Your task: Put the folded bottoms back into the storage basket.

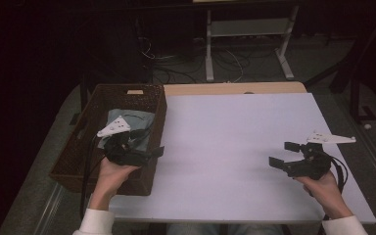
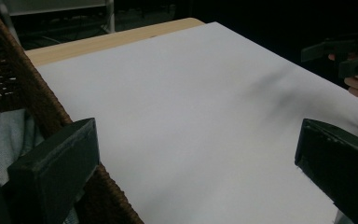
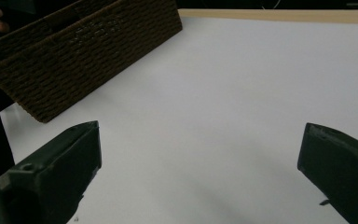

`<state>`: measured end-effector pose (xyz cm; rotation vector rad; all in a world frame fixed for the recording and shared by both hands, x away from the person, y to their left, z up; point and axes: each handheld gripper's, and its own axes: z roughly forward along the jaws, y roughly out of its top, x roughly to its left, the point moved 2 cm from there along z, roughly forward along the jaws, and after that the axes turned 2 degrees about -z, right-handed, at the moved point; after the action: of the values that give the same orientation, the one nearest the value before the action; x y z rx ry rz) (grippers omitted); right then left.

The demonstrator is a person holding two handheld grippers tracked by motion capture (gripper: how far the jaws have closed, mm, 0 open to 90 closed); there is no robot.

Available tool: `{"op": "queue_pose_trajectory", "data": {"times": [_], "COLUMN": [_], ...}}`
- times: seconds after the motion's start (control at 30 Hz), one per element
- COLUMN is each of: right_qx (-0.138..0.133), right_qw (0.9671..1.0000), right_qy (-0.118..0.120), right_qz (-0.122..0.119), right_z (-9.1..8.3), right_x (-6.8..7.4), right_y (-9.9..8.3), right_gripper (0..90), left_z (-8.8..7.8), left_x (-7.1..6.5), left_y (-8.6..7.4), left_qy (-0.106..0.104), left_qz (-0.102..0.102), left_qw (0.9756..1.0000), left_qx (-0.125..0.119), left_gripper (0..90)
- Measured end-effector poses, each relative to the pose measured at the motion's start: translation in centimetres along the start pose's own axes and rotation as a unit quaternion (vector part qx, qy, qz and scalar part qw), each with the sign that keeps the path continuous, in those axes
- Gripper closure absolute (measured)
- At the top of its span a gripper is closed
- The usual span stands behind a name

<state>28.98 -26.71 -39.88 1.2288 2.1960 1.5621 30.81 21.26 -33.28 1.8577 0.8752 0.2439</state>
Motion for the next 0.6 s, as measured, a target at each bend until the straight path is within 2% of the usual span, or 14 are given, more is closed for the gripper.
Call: {"op": "queue_pose_trajectory", "data": {"times": [0.17,0.33,0.43,0.6], "right_qx": [-0.001,-0.01,-0.011,-0.006], "right_qw": [0.9998,0.9992,0.9989,0.9986], "right_qy": [-0.01,-0.027,-0.035,-0.05], "right_qz": [0.016,0.027,0.028,0.017], "right_z": [-0.9,-1.9,-2.1,-2.3], "right_x": [-0.6,-0.9,-0.9,-0.8], "right_y": [-1.5,-2.8,-3.4,-3.8], "right_gripper": [0.0,0.0,0.0,0.0], "left_z": [0.2,0.2,0.2,0.0], "left_x": [-0.3,-0.4,-0.4,-0.3], "left_y": [-0.3,-0.3,-0.4,-0.4], "left_qy": [-0.012,-0.009,-0.002,-0.002], "left_qz": [-0.006,-0.001,0.005,0.0], "left_qw": [0.9999,1.0,1.0,1.0], "left_qx": [-0.004,-0.002,0.004,-0.001], "left_gripper": [0.0,0.0,0.0,0.0]}}
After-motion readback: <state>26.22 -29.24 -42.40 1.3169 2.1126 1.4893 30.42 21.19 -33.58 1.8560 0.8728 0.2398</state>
